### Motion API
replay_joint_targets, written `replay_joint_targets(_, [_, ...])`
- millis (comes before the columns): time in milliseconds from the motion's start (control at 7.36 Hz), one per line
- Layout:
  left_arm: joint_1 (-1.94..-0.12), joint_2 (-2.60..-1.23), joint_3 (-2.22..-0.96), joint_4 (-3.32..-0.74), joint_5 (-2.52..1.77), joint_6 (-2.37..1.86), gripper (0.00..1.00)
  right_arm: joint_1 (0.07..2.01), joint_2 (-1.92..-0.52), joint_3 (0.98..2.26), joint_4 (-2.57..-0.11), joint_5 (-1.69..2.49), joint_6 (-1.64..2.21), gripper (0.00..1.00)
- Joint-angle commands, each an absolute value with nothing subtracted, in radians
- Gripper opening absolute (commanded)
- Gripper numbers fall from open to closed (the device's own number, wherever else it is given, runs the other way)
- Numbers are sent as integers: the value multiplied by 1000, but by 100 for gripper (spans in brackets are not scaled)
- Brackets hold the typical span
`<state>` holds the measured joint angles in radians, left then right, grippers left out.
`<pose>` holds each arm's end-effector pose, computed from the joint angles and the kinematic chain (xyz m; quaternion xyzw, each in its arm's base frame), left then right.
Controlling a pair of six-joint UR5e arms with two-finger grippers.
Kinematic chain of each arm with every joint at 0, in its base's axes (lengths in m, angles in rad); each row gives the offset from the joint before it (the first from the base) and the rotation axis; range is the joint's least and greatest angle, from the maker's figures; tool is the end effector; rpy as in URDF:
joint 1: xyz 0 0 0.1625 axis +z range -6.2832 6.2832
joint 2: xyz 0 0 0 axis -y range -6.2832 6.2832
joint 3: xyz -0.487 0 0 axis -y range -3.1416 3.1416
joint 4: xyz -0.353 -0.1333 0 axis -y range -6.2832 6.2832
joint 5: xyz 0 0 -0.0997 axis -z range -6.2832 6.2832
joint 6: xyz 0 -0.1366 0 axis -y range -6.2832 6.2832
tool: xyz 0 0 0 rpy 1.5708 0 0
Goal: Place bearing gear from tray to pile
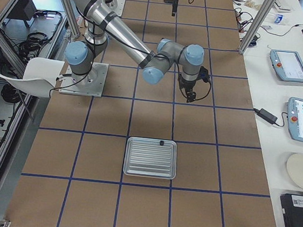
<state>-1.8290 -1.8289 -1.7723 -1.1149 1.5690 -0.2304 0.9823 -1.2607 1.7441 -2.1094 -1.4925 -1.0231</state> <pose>-0.2670 -0.4879 0.3398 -0.0139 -0.9999 -0.0020 0.0004 -0.1957 -0.5526 0.3317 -0.2164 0.9751 -0.0473 0.0072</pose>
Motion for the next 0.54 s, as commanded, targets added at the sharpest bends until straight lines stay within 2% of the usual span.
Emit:
replay_joint_targets(0, [-1882,-1909,-1827,-1002,1568,-290,100,816,-1255,1737,-2106,-1483,-1144,100])
replay_joint_targets(272, [-1907,-1960,-1867,-913,1566,-318,100,813,-1241,1740,-2120,-1485,-1178,100])
replay_joint_targets(408, [-1910,-1976,-1870,-913,1557,-318,90,813,-1230,1740,-2120,-1483,-1234,100])
